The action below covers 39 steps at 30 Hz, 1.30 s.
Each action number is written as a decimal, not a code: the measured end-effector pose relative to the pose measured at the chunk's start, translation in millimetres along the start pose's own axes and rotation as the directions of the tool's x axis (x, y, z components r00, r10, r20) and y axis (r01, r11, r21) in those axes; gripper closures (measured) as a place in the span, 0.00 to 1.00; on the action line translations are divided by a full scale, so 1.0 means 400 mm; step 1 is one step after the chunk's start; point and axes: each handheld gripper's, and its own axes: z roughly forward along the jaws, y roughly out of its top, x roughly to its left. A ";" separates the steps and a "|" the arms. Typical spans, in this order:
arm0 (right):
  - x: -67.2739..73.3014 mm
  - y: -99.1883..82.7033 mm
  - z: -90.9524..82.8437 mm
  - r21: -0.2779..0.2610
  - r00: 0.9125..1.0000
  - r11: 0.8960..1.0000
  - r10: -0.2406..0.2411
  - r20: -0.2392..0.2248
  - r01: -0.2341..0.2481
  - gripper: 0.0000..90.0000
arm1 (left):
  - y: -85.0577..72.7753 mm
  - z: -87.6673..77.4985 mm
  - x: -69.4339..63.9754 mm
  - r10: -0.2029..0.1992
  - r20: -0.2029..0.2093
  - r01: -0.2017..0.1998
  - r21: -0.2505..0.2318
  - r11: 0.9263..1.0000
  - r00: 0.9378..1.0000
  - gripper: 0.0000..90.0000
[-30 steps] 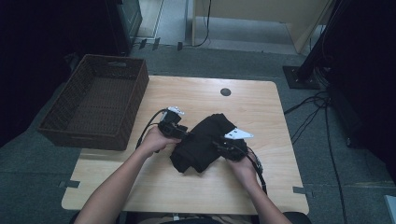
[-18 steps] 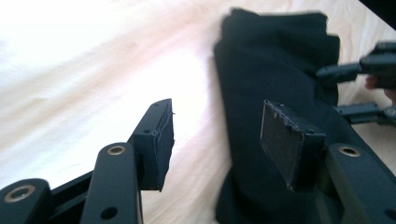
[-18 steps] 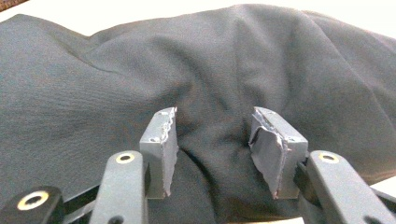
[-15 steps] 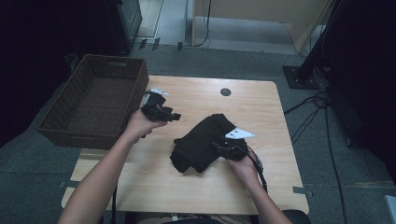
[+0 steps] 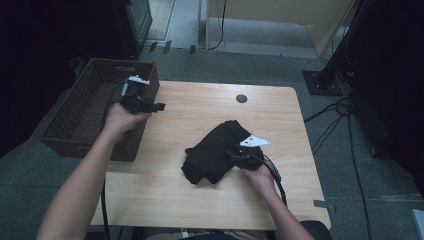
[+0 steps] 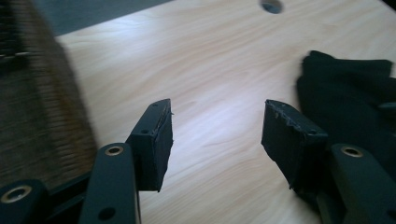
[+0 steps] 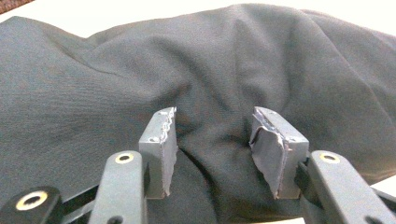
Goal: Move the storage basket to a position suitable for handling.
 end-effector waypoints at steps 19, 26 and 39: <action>0.000 -0.002 0.003 -0.012 1.000 1.000 0.007 -0.007 -0.007 0.56 | -0.072 0.072 0.132 -0.141 -0.081 0.147 0.075 0.986 0.987 0.60; 0.003 -0.007 0.001 -0.023 1.000 1.000 -0.004 0.002 0.004 0.56 | -0.079 0.076 0.137 -0.195 -0.064 0.199 0.060 0.978 0.979 0.74; 0.004 -0.006 0.002 -0.019 1.000 1.000 -0.010 0.007 0.010 0.56 | -0.081 0.093 0.062 -0.163 -0.006 0.163 0.062 0.985 0.987 0.78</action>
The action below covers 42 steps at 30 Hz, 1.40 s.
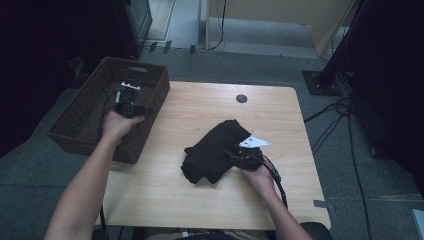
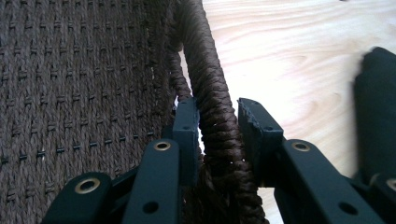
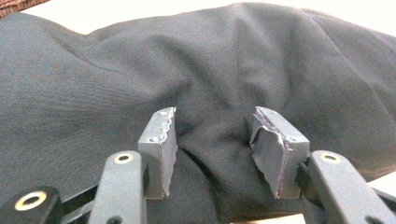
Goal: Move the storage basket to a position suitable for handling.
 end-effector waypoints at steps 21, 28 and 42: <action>0.001 -0.001 -0.002 0.004 1.000 1.000 0.002 -0.002 -0.002 0.56 | -0.039 0.026 -0.173 0.145 0.131 -0.148 0.016 0.989 0.981 0.80; 0.000 -0.002 -0.003 0.003 1.000 1.000 0.003 -0.002 -0.003 0.56 | -0.041 0.022 -0.182 0.165 0.121 -0.168 0.016 0.986 0.979 0.77; -0.001 -0.001 -0.007 0.004 1.000 1.000 0.014 -0.012 -0.014 0.55 | 0.017 -0.043 -0.295 0.249 0.146 -0.241 -0.067 0.968 0.958 0.54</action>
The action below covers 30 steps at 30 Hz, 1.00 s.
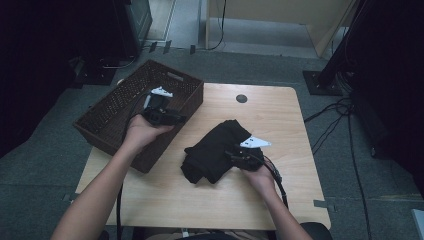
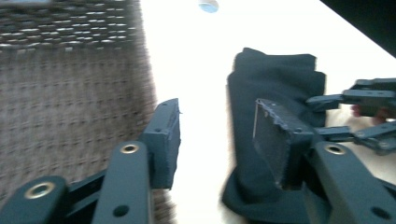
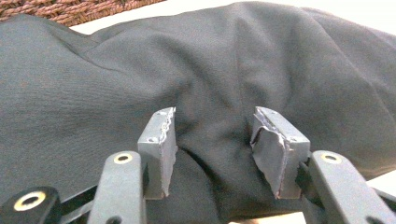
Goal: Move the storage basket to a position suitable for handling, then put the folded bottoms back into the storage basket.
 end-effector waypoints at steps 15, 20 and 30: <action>0.001 0.006 -0.024 -0.003 1.000 1.000 0.015 -0.003 -0.015 0.53 | -0.022 0.181 -0.090 0.060 0.079 -0.068 0.102 0.992 0.995 0.43; 0.009 0.012 -0.050 -0.031 1.000 0.999 0.015 0.004 -0.015 0.53 | -0.039 0.232 -0.094 0.058 0.097 -0.070 0.126 0.989 0.994 0.42; 0.017 -0.002 -0.091 -0.021 0.998 0.998 0.058 0.018 -0.058 0.61 | -0.069 0.305 -0.075 0.009 0.180 -0.037 0.154 0.987 0.984 0.36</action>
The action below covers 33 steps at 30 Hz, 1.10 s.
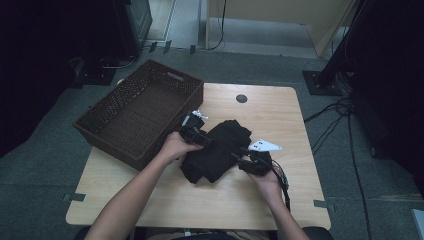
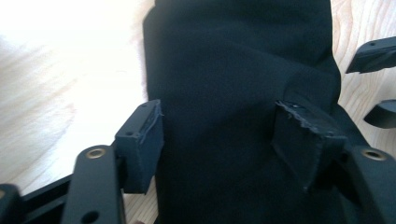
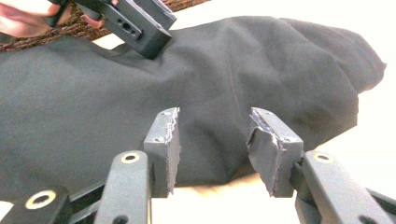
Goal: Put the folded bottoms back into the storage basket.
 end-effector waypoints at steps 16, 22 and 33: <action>0.018 -0.042 0.076 0.093 0.998 0.994 -0.055 0.040 0.051 0.62 | -0.018 0.044 0.036 -0.022 0.055 0.019 0.050 0.999 0.998 0.14; 0.021 -0.038 0.091 0.084 0.994 0.993 -0.092 0.058 0.087 0.64 | -0.021 0.052 0.042 -0.045 0.102 0.038 0.070 0.997 0.994 0.15; 0.014 0.002 0.146 0.082 0.995 0.992 -0.100 -0.010 0.100 0.67 | -0.016 0.053 0.039 -0.060 0.113 0.051 0.078 0.996 0.992 0.27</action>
